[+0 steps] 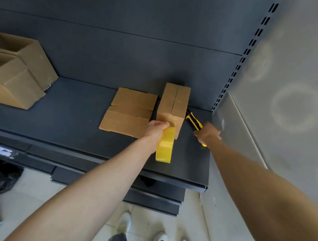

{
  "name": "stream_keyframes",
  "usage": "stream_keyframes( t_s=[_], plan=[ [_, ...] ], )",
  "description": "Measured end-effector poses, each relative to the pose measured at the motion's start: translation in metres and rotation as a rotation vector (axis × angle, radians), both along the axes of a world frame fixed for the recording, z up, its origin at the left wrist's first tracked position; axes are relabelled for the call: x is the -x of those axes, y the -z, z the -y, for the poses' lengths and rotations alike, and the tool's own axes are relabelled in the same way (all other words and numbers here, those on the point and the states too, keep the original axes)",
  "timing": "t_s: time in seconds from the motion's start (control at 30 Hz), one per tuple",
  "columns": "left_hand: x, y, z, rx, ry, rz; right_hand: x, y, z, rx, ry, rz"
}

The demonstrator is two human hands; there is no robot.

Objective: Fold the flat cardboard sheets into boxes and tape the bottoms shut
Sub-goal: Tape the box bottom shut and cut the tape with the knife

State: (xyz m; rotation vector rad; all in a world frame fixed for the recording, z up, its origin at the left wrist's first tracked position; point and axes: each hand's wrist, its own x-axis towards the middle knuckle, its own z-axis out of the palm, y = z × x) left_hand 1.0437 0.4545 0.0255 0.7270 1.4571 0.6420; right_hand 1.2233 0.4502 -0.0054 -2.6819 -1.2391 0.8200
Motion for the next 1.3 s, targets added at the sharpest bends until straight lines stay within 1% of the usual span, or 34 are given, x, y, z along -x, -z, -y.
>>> stream_keyframes(
  t_s=[0.17,0.2,0.3,0.37,0.43,0.47,0.53,0.6,0.7,0.77,0.93,1.17,1.3],
  plan=[
    [0.0,0.005,-0.008,0.008,0.013,-0.05,-0.005,0.012,-0.002,0.043,-0.059,0.115],
    [0.001,0.005,-0.009,0.014,0.026,-0.042,-0.006,0.013,-0.002,0.044,-0.06,0.11],
    [0.004,0.004,-0.009,0.038,0.059,-0.002,-0.011,0.015,0.003,-0.013,0.013,-0.041],
    [0.004,0.003,-0.009,0.042,0.085,-0.012,-0.015,0.016,0.015,-0.085,0.122,-0.135],
    [0.005,0.0,-0.009,0.052,0.111,-0.015,-0.02,0.015,0.03,-0.182,0.208,-0.196],
    [0.005,-0.002,-0.009,0.056,0.123,-0.016,-0.022,0.013,0.038,-0.239,0.207,-0.2],
    [0.005,-0.006,-0.01,0.065,0.15,-0.03,-0.023,0.006,0.054,-0.342,0.116,-0.182],
    [0.005,-0.009,-0.011,0.072,0.171,-0.058,-0.022,-0.002,0.065,-0.396,-0.031,-0.155],
    [0.007,-0.012,-0.013,0.09,0.19,-0.079,-0.016,-0.013,0.071,-0.338,-0.228,-0.068],
    [0.008,-0.013,-0.014,0.108,0.206,-0.084,-0.01,-0.017,0.071,-0.309,-0.277,-0.022],
    [0.013,-0.013,-0.021,0.12,0.231,-0.094,-0.003,-0.022,0.075,-0.335,-0.329,0.1],
    [0.018,-0.01,-0.027,0.162,0.287,-0.077,0.008,-0.019,0.075,-0.156,-0.342,0.18],
    [0.021,-0.011,-0.031,0.169,0.31,-0.068,0.016,-0.019,0.068,-0.125,-0.359,0.216]
  ],
)
